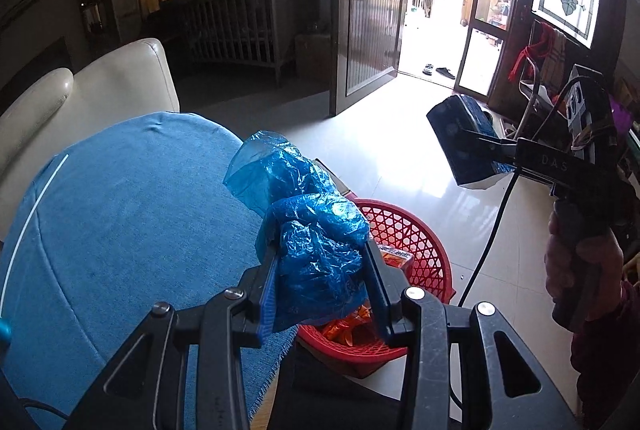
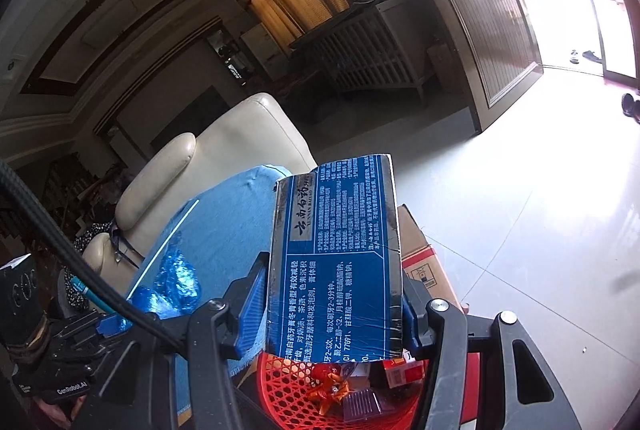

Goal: Collect trash
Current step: 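Hold the blue bag and blue box above the red wastebasket, then lower both items into the red wastebasket and open both tools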

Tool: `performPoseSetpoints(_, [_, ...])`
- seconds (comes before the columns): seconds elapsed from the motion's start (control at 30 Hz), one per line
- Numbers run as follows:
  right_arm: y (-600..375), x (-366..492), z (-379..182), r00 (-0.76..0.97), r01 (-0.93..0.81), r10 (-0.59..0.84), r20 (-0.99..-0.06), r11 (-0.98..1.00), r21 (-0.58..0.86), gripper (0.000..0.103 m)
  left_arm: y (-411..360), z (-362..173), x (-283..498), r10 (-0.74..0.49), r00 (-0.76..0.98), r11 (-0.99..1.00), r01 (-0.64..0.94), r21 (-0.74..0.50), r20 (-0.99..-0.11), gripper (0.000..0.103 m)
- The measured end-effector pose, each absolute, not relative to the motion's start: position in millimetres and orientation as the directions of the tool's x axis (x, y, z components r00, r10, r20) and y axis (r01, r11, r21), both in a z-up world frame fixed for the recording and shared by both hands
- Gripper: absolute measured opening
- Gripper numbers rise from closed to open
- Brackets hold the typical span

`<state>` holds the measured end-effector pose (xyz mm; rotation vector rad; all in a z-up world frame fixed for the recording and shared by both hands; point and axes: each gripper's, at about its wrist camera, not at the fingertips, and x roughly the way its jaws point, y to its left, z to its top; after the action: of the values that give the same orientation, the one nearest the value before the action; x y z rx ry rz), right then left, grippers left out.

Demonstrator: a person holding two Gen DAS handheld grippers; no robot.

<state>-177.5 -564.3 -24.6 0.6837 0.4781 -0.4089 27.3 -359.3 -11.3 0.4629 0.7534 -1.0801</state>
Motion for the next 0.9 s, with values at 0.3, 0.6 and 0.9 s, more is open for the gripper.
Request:
performPoseSetpoints(0.3, [-573,-178,-28,0.815,0.508,-0.197,-0.545,0.696,0.508,0.058,-365,-17,25,-0.59,0.288,0.417,0.909,0.02,-0.754,0.042])
performPoseSetpoints(0.6, [-574,-170,-27,0.815,0.496,-0.18,-0.55,0.707,0.504,0.058,-368,-18,18,-0.584,0.298,0.408,0.912,0.044,-0.755,0.042])
performPoseSetpoints(0.9, [-581,-167,-33,0.815,0.495,-0.175,-0.552,0.706,0.507,0.059,-369,-20,19,-0.58,0.291,0.401,0.915,0.045,-0.761,0.043])
